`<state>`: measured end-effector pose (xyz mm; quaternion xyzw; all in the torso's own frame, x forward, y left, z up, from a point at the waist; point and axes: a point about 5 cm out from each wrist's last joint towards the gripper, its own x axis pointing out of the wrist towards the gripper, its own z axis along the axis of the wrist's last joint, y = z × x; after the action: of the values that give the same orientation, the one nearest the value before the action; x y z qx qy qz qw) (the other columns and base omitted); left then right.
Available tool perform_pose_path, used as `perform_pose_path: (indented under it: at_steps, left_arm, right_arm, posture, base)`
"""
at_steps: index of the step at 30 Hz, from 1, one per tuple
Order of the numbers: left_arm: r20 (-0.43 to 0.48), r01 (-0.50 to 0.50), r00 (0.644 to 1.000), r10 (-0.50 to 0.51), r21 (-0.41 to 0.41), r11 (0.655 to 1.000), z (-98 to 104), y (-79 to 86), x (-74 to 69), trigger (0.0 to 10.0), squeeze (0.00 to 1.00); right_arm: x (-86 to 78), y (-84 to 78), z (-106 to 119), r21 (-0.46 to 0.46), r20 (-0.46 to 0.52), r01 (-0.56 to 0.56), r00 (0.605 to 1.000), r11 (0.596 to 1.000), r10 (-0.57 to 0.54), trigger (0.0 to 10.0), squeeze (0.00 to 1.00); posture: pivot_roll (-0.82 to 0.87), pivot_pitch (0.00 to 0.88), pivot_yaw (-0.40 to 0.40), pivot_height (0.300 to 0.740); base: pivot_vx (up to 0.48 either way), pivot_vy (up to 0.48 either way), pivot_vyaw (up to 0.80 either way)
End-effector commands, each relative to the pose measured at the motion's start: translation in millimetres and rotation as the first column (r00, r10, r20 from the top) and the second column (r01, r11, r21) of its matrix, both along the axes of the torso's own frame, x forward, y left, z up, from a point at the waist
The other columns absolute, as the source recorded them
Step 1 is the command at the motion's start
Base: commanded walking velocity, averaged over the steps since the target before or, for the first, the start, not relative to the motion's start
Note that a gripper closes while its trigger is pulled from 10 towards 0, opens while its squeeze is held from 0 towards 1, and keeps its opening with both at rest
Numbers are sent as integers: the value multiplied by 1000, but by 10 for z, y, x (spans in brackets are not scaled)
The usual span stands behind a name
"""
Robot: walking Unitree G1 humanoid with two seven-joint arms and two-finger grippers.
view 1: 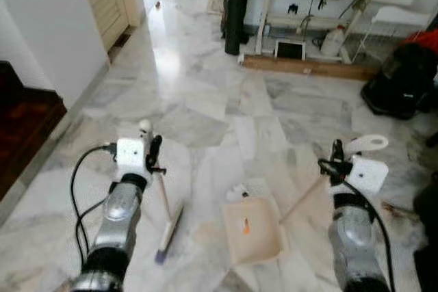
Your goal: Sweep floor
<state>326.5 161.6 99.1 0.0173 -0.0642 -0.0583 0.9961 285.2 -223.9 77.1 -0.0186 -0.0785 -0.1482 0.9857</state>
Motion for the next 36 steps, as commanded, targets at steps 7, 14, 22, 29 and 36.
perform_pose_path:
  at_steps: [7,14,22,29,36]
  left_arm:
    - [42,4,999,-4,5,1000,95,26,28,10000,0]
    - [42,12,999,-12,6,1000,91,16,22,10000,0]
    - [41,14,999,-15,7,1000,88,6,22,10000,0]
    - [40,9,999,-9,5,1000,85,20,19,10000,0]
    - [39,10,999,-10,5,1000,86,23,21,10000,0]
  right_arm:
    - [31,21,115,-19,58,-3,998,1000,4,10000,0]
    - [21,19,112,-22,59,-2,998,1000,4,10000,0]
    - [22,3,102,-21,51,1,999,1000,0,10000,0]
    - [25,13,89,-19,44,0,999,1000,1,10000,0]
    - [17,-6,82,-18,41,7,999,1000,-6,10000,0]
  posture:
    - [150,50,-27,740]
    - [146,39,-26,740]
    - [148,41,-30,740]
    - [148,50,-30,740]
    - [146,56,-27,740]
  base:
    - [357,0,0]
    - [357,0,0]
    - [358,0,0]
    - [357,0,0]
    - [357,0,0]
